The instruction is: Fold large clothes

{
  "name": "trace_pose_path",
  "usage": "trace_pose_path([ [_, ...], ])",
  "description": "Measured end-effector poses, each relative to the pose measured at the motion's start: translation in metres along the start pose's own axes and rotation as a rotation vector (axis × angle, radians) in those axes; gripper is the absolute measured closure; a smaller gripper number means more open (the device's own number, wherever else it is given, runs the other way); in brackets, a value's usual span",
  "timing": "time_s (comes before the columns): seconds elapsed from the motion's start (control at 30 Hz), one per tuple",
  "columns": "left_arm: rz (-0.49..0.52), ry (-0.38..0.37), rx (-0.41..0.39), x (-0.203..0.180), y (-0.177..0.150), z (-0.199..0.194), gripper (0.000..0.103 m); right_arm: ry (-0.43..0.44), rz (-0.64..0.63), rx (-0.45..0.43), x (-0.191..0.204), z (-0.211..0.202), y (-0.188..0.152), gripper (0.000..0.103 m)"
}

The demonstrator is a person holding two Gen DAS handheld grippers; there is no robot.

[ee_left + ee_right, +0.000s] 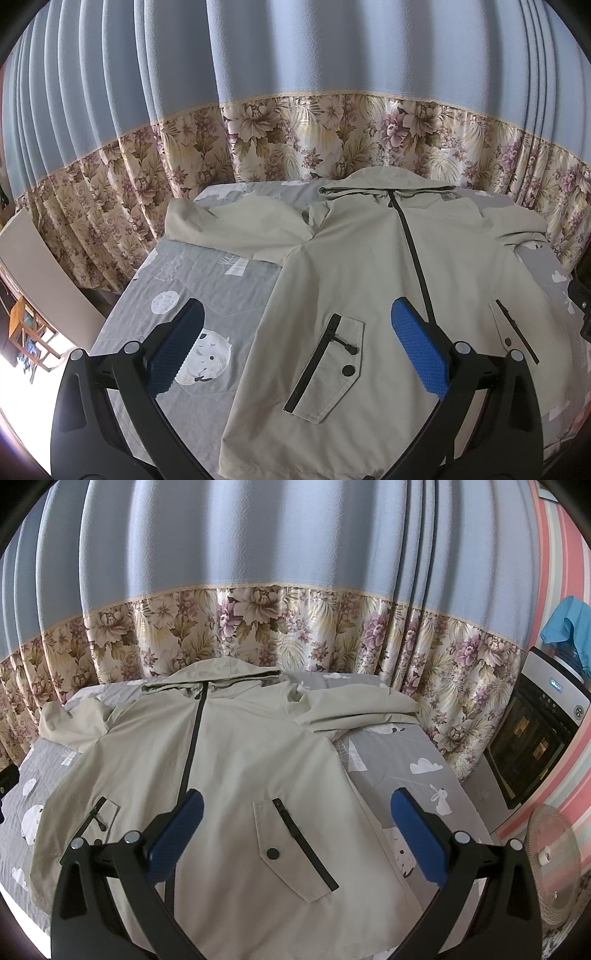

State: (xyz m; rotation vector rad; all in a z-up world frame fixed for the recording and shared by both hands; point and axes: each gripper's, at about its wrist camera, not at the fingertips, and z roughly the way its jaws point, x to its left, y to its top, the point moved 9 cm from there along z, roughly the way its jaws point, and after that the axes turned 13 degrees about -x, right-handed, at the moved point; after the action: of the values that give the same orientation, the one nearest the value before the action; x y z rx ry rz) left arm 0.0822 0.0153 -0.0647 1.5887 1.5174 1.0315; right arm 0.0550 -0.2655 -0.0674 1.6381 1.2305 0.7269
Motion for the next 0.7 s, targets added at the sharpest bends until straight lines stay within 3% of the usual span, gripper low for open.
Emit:
trace_pose_path([
  [0.57, 0.023, -0.014, 0.020, 0.003, 0.001, 0.015, 0.003, 0.006, -0.002, 0.014, -0.001, 0.013, 0.004, 0.002],
  [0.7, 0.061, 0.068, 0.025, 0.011, 0.004, 0.023, 0.003, 0.030, -0.031, -0.033, 0.001, 0.022, 0.009, 0.002],
])
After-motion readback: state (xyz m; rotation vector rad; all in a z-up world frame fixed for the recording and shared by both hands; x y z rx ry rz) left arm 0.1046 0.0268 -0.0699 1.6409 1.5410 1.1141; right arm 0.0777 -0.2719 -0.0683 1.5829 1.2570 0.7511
